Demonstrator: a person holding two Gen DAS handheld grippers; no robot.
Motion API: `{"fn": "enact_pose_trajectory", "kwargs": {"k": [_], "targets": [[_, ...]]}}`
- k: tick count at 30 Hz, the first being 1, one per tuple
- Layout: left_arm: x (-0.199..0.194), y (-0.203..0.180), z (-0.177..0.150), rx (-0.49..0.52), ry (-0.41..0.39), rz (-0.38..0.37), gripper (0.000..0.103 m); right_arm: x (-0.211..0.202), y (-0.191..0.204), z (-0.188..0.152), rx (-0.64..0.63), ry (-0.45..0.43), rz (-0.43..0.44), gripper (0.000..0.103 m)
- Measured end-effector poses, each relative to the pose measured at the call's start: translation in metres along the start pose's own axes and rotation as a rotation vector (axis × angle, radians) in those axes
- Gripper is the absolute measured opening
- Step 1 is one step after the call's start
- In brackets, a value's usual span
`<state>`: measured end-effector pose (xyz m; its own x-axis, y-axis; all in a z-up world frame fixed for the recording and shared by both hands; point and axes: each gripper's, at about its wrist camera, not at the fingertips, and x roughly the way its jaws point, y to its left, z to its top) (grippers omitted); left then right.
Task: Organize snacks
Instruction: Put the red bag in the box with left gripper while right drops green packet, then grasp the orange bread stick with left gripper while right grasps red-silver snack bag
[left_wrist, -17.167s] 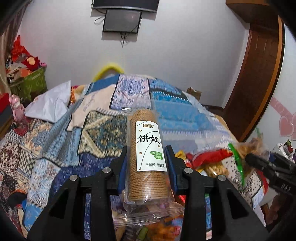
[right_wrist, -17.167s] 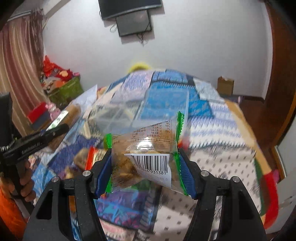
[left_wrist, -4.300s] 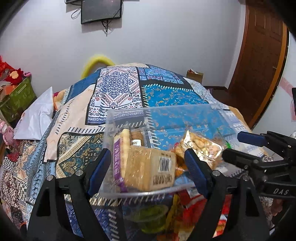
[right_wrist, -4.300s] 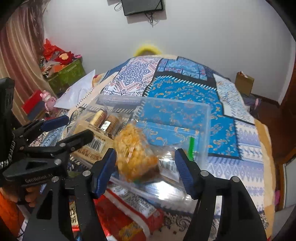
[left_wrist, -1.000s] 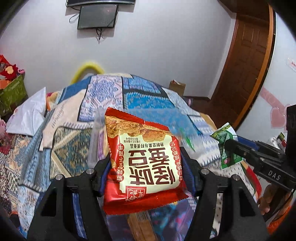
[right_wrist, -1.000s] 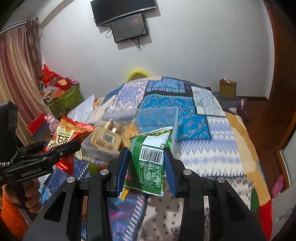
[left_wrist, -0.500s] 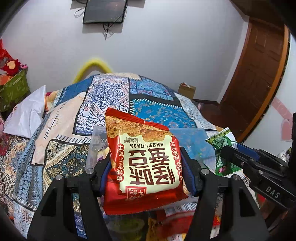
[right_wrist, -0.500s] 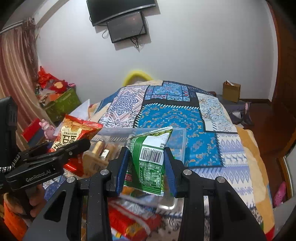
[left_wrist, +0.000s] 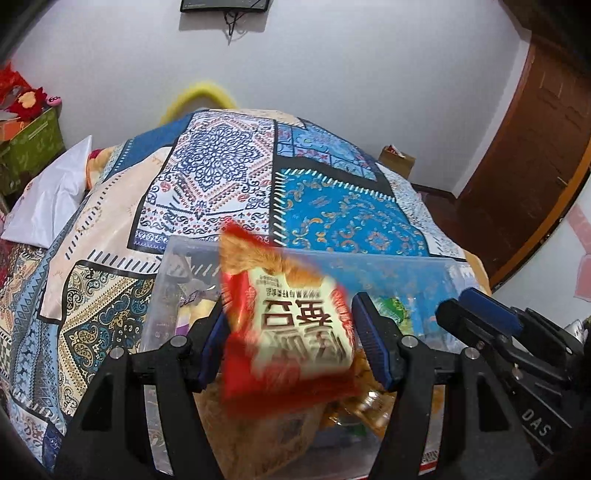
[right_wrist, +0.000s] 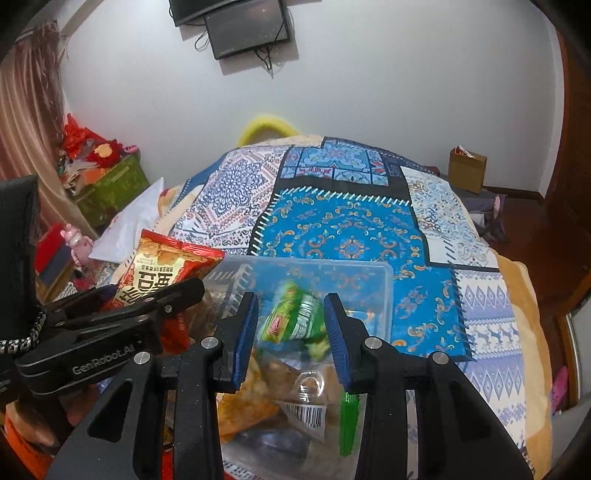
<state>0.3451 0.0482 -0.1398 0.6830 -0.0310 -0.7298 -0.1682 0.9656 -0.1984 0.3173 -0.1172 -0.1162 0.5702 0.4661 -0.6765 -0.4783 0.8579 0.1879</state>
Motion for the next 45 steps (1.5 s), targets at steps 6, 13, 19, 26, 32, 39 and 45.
{"fn": "enact_pose_trajectory", "kwargs": {"k": [6, 13, 19, 26, 32, 39, 45], "targets": [[-0.007, 0.005, 0.000, -0.012, 0.002, -0.005, 0.066, -0.004, -0.002, -0.007, -0.010, 0.024, 0.009, 0.034], [-0.050, 0.001, -0.001, 0.040, -0.054, -0.018, 0.066, -0.031, 0.009, -0.019, -0.029, 0.013, 0.062, 0.034], [-0.087, 0.004, -0.013, 0.086, -0.081, -0.018, 0.071, -0.050, 0.030, -0.042, -0.088, 0.027, 0.096, 0.049], [-0.110, 0.016, -0.049, 0.126, -0.046, 0.010, 0.072, -0.044, 0.050, -0.073, -0.138, 0.103, 0.117, 0.056], [-0.113, 0.033, -0.091, 0.135, 0.031, 0.021, 0.072, -0.032, 0.051, -0.096, -0.142, 0.172, 0.102, 0.063], [-0.109, 0.047, -0.132, 0.119, 0.107, 0.029, 0.072, -0.023, 0.050, -0.115, -0.142, 0.230, 0.095, 0.072], [-0.105, 0.049, -0.152, 0.095, 0.155, 0.004, 0.072, -0.021, 0.057, -0.126, -0.181, 0.233, 0.065, 0.089]]}}
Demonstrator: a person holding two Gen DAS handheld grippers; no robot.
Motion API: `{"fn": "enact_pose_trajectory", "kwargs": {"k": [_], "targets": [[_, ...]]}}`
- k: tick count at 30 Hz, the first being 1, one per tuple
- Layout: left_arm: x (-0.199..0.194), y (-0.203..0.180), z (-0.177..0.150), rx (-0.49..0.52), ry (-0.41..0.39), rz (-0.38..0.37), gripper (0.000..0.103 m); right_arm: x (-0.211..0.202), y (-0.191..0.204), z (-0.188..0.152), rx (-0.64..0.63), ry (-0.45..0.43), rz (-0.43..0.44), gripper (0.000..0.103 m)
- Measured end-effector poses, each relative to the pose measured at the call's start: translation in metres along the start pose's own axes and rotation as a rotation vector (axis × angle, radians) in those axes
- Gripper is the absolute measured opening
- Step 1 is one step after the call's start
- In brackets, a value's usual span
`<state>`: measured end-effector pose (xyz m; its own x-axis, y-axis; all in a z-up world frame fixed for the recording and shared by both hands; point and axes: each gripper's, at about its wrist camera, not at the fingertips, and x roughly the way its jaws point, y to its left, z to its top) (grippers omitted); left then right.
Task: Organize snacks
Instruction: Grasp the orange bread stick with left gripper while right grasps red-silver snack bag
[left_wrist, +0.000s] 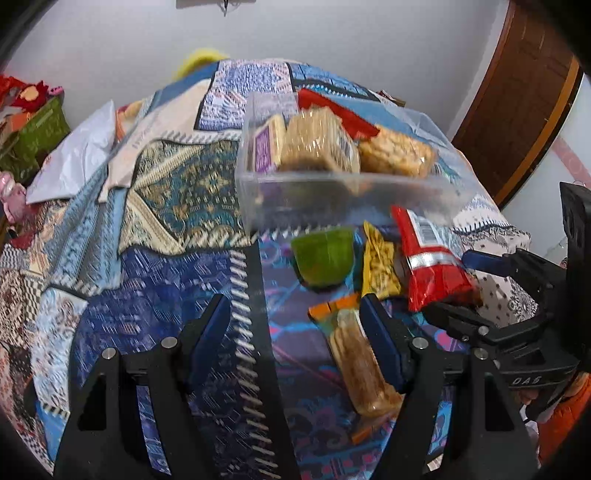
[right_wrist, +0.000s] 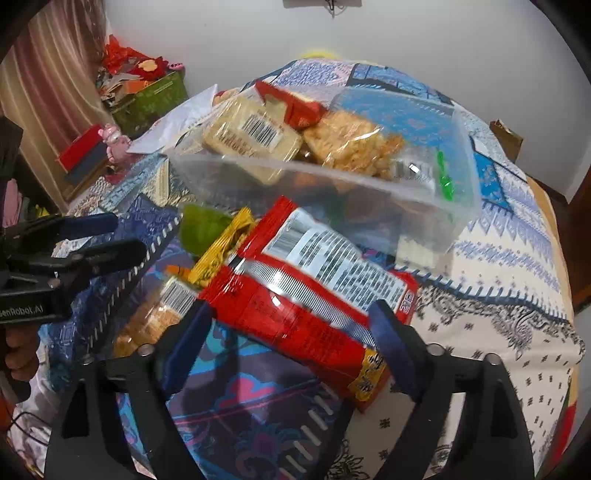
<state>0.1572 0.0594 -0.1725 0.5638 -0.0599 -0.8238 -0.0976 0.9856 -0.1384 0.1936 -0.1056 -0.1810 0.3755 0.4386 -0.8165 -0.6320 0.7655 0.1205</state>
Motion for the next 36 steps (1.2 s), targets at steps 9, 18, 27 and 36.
{"fn": "enact_pose_trajectory", "kwargs": {"k": [9, 18, 27, 36], "targets": [[0.007, -0.010, -0.014, 0.011, 0.040, -0.034, 0.072, 0.009, 0.007, -0.004, -0.064, 0.003, -0.099, 0.093], [0.016, -0.028, -0.019, 0.044, 0.071, -0.081, 0.072, 0.001, -0.007, -0.003, 0.001, -0.017, -0.056, 0.055], [0.026, -0.041, -0.025, 0.059, 0.062, -0.067, 0.048, -0.023, -0.011, -0.004, 0.044, -0.086, -0.017, 0.042], [0.008, -0.037, -0.029, 0.048, 0.025, -0.076, 0.037, -0.045, -0.008, 0.000, 0.079, -0.145, 0.011, 0.029]]}}
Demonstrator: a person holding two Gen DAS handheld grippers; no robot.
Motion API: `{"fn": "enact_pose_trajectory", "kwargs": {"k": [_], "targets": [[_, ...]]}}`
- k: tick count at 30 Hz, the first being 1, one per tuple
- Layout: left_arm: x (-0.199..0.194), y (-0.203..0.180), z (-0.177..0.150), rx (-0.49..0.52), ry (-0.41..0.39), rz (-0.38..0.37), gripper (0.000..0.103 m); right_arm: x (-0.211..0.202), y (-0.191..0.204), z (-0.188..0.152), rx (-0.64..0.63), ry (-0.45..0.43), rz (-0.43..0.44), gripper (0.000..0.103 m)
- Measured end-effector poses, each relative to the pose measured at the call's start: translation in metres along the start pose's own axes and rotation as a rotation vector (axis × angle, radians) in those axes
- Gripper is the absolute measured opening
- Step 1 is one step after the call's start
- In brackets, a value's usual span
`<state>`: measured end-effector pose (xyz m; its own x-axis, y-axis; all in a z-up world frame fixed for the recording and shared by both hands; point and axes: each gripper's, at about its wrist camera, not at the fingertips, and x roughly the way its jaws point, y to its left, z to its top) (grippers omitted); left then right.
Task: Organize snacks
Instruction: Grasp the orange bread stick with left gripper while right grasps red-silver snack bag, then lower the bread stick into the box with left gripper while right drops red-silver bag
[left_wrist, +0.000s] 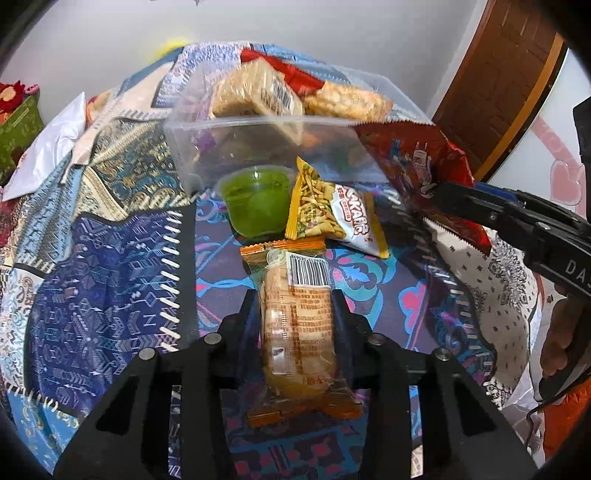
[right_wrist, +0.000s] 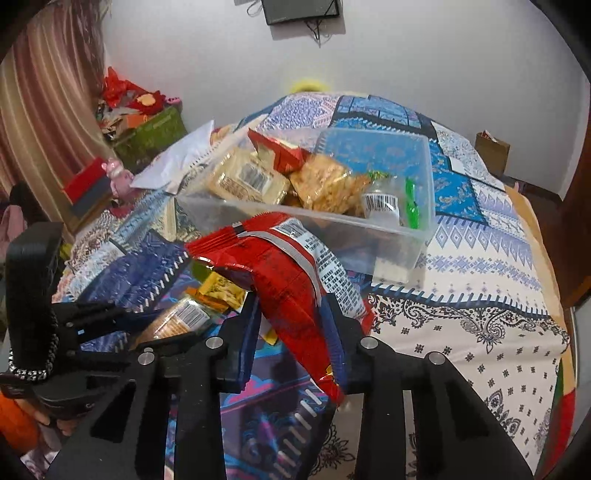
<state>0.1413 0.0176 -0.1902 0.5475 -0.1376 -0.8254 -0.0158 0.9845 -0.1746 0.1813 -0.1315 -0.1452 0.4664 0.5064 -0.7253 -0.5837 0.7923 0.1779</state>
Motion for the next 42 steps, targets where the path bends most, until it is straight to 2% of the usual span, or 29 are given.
{"fn": "enact_pose_trajectory", "kwargs": {"k": [12, 21, 27, 34, 42], "targets": [[-0.061, -0.001, 0.027, 0.000, -0.183, 0.015, 0.037, -0.036, -0.003, 0.013, 0.044, -0.109, 0.025, 0.023], [-0.074, 0.006, 0.055, -0.009, -0.262, 0.035, 0.037, -0.064, -0.005, 0.036, 0.045, -0.213, 0.023, 0.023], [-0.074, 0.014, 0.083, -0.023, -0.310, 0.051, 0.037, -0.067, -0.010, 0.057, 0.054, -0.268, 0.006, 0.023], [-0.054, 0.019, 0.118, -0.032, -0.315, 0.064, 0.037, -0.051, -0.024, 0.077, 0.074, -0.278, -0.011, 0.023], [-0.024, 0.011, 0.155, -0.034, -0.296, 0.015, 0.037, -0.020, -0.042, 0.098, 0.103, -0.252, -0.026, 0.023]]}}
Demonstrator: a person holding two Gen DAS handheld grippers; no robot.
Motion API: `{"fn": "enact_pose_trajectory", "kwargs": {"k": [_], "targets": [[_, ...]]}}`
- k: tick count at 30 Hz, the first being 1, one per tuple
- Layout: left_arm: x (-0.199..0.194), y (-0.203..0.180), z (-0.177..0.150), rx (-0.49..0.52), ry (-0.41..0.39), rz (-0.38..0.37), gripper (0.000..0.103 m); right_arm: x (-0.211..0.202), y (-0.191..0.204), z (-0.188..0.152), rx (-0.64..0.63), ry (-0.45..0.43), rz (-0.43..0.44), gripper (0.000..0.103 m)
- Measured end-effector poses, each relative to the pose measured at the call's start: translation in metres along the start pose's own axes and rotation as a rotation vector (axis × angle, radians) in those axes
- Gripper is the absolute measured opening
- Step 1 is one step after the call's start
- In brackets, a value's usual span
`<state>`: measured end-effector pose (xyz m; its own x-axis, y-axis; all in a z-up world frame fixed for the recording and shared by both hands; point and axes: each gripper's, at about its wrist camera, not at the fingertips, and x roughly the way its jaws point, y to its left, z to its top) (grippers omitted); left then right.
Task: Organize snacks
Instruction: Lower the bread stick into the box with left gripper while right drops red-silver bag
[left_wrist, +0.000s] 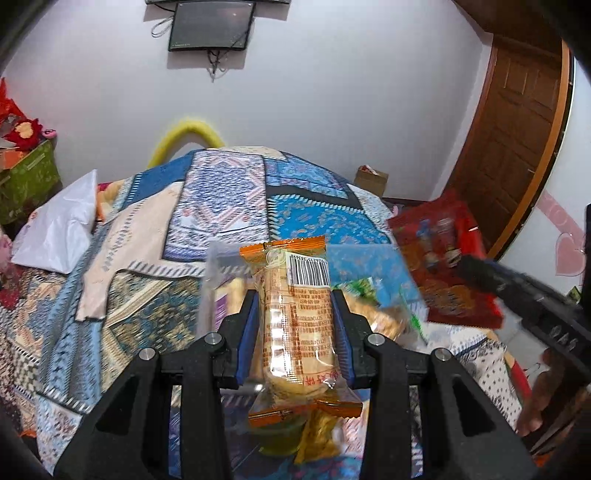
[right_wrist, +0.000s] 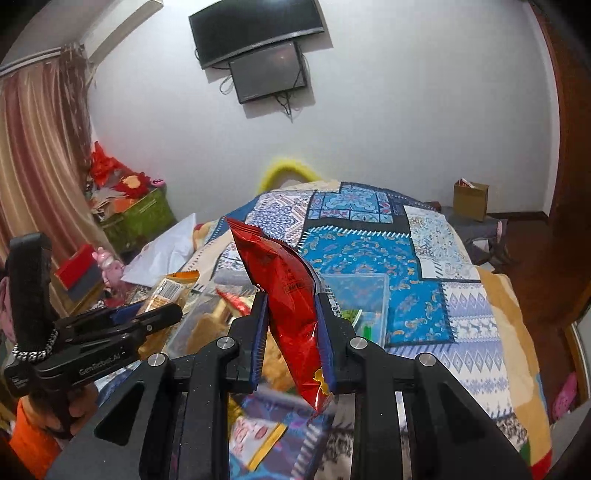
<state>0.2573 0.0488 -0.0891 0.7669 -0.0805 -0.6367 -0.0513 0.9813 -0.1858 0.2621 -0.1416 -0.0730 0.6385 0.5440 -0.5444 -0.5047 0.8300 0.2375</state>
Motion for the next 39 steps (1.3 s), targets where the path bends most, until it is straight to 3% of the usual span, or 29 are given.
{"fn": "enact_pose_trajectory", "kwargs": {"k": [8, 20, 27, 29, 34, 39], "targets": [[0.043, -0.018, 0.020, 0.020, 0.028, -0.013, 0.037, 0.039, -0.007, 0.003, -0.005, 0.059, -0.018, 0.022], [0.092, -0.018, 0.020, -0.004, 0.143, 0.009, 0.038, 0.070, -0.009, 0.002, -0.027, 0.138, -0.025, 0.021], [0.087, -0.017, 0.021, -0.014, 0.167, 0.020, 0.048, 0.075, -0.007, -0.005, -0.065, 0.202, -0.036, 0.024], [0.078, -0.017, 0.021, -0.009, 0.150, 0.014, 0.054, 0.074, -0.008, -0.006, -0.066, 0.215, -0.044, 0.025], [0.053, -0.019, 0.023, 0.001, 0.113, 0.006, 0.058, 0.066, -0.011, -0.007, -0.045, 0.236, -0.029, 0.027], [0.025, -0.014, 0.023, 0.005, 0.077, 0.013, 0.060, 0.043, -0.007, -0.007, -0.041, 0.202, -0.026, 0.047]]}}
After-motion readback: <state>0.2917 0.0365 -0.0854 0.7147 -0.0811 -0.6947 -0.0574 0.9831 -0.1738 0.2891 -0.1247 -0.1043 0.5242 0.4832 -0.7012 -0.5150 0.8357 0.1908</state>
